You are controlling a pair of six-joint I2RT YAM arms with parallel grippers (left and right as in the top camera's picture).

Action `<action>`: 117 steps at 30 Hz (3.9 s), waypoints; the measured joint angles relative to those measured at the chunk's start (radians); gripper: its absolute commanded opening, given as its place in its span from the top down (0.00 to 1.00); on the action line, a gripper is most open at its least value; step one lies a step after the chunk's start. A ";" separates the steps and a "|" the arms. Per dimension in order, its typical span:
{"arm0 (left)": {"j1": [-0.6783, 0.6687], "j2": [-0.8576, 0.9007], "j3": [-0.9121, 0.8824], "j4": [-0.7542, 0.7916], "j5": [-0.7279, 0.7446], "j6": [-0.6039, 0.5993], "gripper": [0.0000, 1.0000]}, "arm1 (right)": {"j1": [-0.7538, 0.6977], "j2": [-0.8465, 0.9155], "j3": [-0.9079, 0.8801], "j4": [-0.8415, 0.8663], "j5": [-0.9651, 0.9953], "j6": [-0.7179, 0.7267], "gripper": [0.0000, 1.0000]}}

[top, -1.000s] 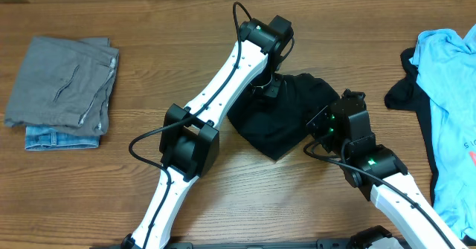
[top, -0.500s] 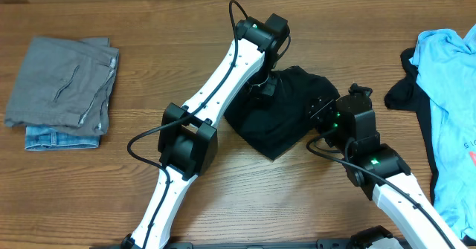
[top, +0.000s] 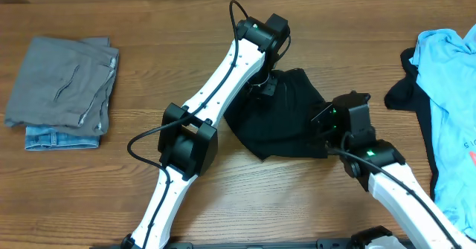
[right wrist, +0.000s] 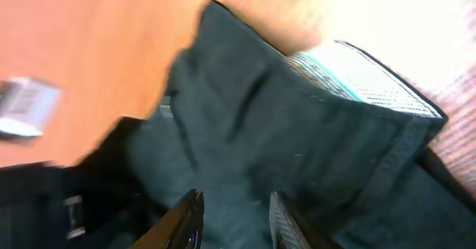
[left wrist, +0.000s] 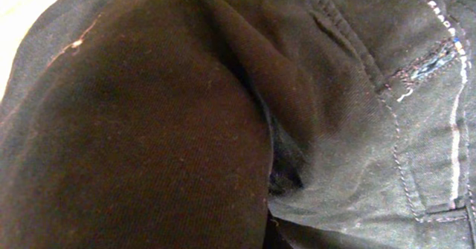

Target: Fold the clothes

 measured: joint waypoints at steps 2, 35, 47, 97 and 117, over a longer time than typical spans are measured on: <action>0.000 0.000 0.000 0.000 0.000 0.000 0.96 | 0.000 0.049 0.000 0.000 -0.025 0.001 0.79; 0.000 0.000 0.000 -0.004 -0.003 0.000 0.96 | 0.042 -0.027 -0.174 -0.018 -0.124 0.229 0.00; 0.000 0.000 0.000 -0.004 0.000 0.000 0.96 | 0.053 -0.028 -0.269 0.198 -0.103 0.266 0.19; 0.007 0.000 0.000 -0.019 0.000 0.003 0.96 | 0.053 0.026 -0.072 0.153 -0.025 0.102 0.96; 0.010 0.000 0.027 -0.026 0.056 0.003 0.74 | 0.013 0.015 0.181 -0.111 -0.044 -0.080 0.96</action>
